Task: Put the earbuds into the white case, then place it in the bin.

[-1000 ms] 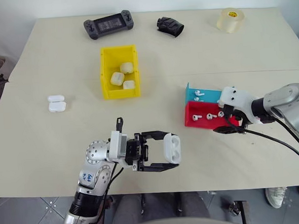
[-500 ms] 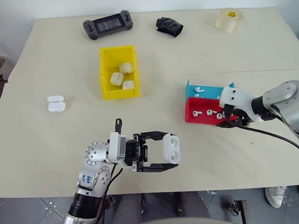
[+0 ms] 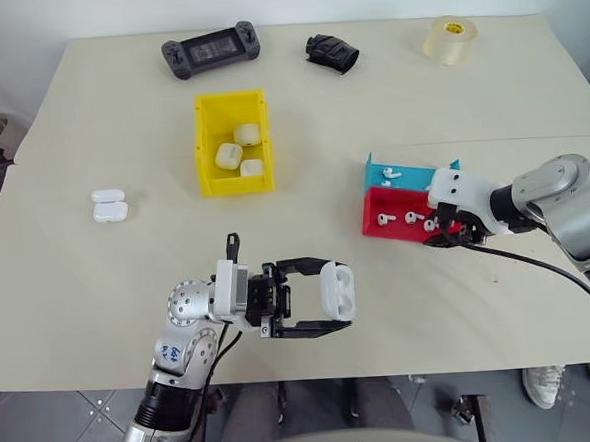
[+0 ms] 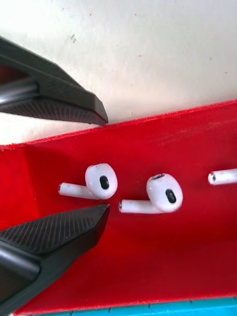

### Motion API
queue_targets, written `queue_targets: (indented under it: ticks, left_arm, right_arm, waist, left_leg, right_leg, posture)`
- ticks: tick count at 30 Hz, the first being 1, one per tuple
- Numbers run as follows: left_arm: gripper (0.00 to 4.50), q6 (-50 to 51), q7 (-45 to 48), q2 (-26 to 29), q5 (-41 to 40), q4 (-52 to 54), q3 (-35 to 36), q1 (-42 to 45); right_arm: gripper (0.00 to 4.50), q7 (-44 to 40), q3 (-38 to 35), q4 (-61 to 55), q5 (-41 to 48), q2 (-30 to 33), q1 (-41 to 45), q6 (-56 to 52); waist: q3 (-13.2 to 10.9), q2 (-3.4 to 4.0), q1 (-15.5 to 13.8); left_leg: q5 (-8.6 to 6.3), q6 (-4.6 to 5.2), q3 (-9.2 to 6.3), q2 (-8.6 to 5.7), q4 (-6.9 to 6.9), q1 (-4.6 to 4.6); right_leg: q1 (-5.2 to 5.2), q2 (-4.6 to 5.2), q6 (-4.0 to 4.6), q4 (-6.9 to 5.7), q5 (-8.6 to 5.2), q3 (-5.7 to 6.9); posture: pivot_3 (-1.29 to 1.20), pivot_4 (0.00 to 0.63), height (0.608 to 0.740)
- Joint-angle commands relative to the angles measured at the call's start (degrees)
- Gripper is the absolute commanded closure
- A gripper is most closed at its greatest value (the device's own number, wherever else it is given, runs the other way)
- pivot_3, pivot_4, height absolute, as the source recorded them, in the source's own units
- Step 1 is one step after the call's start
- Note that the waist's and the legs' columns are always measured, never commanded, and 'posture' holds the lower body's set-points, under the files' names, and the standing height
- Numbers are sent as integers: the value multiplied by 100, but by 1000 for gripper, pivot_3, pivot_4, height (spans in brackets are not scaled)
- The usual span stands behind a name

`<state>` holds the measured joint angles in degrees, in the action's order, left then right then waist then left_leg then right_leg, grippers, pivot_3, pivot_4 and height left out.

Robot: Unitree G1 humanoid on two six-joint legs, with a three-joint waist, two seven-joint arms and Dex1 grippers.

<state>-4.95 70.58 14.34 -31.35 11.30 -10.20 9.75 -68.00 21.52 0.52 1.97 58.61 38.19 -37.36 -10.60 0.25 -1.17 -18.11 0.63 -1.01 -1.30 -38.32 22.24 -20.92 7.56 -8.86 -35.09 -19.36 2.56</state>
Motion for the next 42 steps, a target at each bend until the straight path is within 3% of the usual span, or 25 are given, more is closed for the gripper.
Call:
queue_targets:
  ticks: [1,4,16,22,24,28,33,35,42]
  left_arm:
    - [1703,-105,-68,25,-45,300,-13,9]
    - [1703,-94,-81,38,-47,314,-8,10]
    - [1703,31,-71,109,-165,297,31,35]
    - [1703,119,45,159,-381,138,164,129]
    - [1703,195,86,196,-448,76,200,167]
    - [1703,370,155,191,-633,-24,267,232]
    - [1703,522,288,160,-771,-189,336,390]
    - [1703,555,330,160,-769,-271,355,483]
    - [1703,625,463,161,-791,-510,477,774]
  right_arm:
    - [3030,-16,-124,75,-113,-23,23,48]
    - [3958,-41,-132,77,-123,-39,17,60]
    - [3958,-40,-453,-179,50,-65,-44,-75]
    - [3958,-131,-1220,-921,676,96,-314,-567]
    - [3958,-41,-1950,-1440,1267,-22,-579,-1062]
    - [3958,156,-3622,-2427,2979,-969,-1251,-1530]
    - [3958,985,-4846,-3398,4861,-2436,-2086,-1412]
    - [3958,1352,-4938,-3812,5327,-2996,-2490,-1124]
    - [3958,2718,-4141,-4608,5730,-4052,-3181,-498]
  waist:
    - [0,0,-1]
    - [0,0,-1]
    - [0,0,-3]
    - [-2,2,-15]
    - [-2,2,-30]
    - [-3,0,-29]
    - [-2,0,-35]
    - [-2,1,-38]
    - [-4,5,1]
  left_leg:
    - [0,0,0,0,-1,0]
    - [0,0,-1,0,-7,-1]
    - [-1,-1,-3,0,-19,-1]
    - [-1,0,-5,-1,-18,4]
    - [-2,0,-7,-1,-17,4]
    - [-2,0,-20,2,-9,6]
    - [-2,0,-24,0,-4,3]
    - [-1,-1,-33,-1,0,2]
    - [1,-5,-27,-4,7,-11]
  right_leg:
    - [1,0,0,0,0,0]
    - [7,0,0,1,0,1]
    - [12,2,0,1,0,3]
    - [9,4,0,3,0,5]
    - [10,6,0,3,0,8]
    - [22,2,-1,0,1,25]
    - [27,2,-3,-3,2,29]
    - [28,1,-4,-6,3,32]
    - [20,-1,-4,-34,2,24]
  posture:
    - [0,150,740]
    - [0,150,740]
    - [0,150,740]
    - [0,150,740]
    - [0,150,740]
    - [0,150,740]
    - [0,150,740]
    - [0,150,740]
    - [0,150,740]
